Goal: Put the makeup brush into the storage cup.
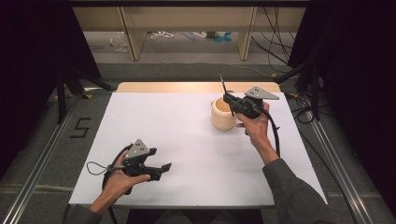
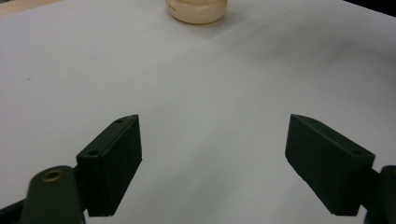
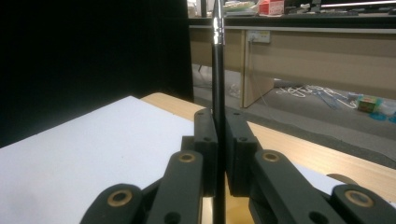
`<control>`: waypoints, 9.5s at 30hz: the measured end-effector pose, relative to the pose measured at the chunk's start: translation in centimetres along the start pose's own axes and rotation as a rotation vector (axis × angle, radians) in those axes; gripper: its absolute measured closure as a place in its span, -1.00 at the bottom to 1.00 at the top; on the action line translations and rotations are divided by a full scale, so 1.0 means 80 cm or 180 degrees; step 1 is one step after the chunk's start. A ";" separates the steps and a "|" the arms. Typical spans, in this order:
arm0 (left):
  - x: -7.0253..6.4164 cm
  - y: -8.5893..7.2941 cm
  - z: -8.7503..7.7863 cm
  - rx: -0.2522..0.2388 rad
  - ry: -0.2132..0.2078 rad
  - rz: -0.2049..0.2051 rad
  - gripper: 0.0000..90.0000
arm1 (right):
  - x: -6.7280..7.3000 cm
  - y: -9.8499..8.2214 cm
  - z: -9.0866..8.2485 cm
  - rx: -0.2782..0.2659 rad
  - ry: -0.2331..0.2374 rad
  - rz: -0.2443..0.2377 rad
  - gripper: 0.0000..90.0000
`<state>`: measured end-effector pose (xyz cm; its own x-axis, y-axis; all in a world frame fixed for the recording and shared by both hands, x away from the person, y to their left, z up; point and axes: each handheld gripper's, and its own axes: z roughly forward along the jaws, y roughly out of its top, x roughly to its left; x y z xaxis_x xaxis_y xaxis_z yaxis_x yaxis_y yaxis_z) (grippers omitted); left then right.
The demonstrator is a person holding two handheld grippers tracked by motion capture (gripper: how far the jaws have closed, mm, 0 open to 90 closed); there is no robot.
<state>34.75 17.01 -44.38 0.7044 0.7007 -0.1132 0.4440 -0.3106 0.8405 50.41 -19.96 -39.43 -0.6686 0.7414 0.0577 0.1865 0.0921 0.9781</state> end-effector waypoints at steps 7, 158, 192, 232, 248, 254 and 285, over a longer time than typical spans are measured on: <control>0.000 0.000 0.000 -0.0006 0.0010 -0.0005 -0.60 | -0.006 0.006 0.009 0.0021 -0.0030 0.0056 0.90; 0.002 0.001 -0.003 -0.0030 0.0028 -0.0028 -0.59 | 0.060 -0.009 -0.016 0.0361 -0.0033 0.0260 -0.50; 0.001 0.001 -0.003 -0.0044 0.0027 -0.0038 -0.59 | 0.100 -0.035 -0.041 0.0472 0.0110 0.0239 -0.64; 0.001 0.002 -0.004 -0.0049 0.0029 -0.0051 -0.59 | 0.114 -0.063 -0.074 0.0578 0.0102 0.0216 -0.64; 0.000 0.001 -0.004 -0.0054 0.0027 -0.0050 -0.59 | 0.122 -0.071 -0.085 0.0734 0.0029 0.0267 -0.64; 0.000 0.001 -0.004 -0.0052 0.0011 -0.0046 -0.59 | 0.127 -0.078 -0.090 0.0786 0.0050 0.0303 -0.64; 0.000 0.001 -0.004 -0.0069 0.0017 -0.0056 -0.59 | 0.137 -0.088 -0.104 0.0814 -0.0061 0.0289 -0.64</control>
<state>34.64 17.19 -44.14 0.6938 0.7092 -0.1252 0.4440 -0.2842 0.8498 35.78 -18.01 -44.02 -0.6276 0.7664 0.1369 0.4226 0.1877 0.8867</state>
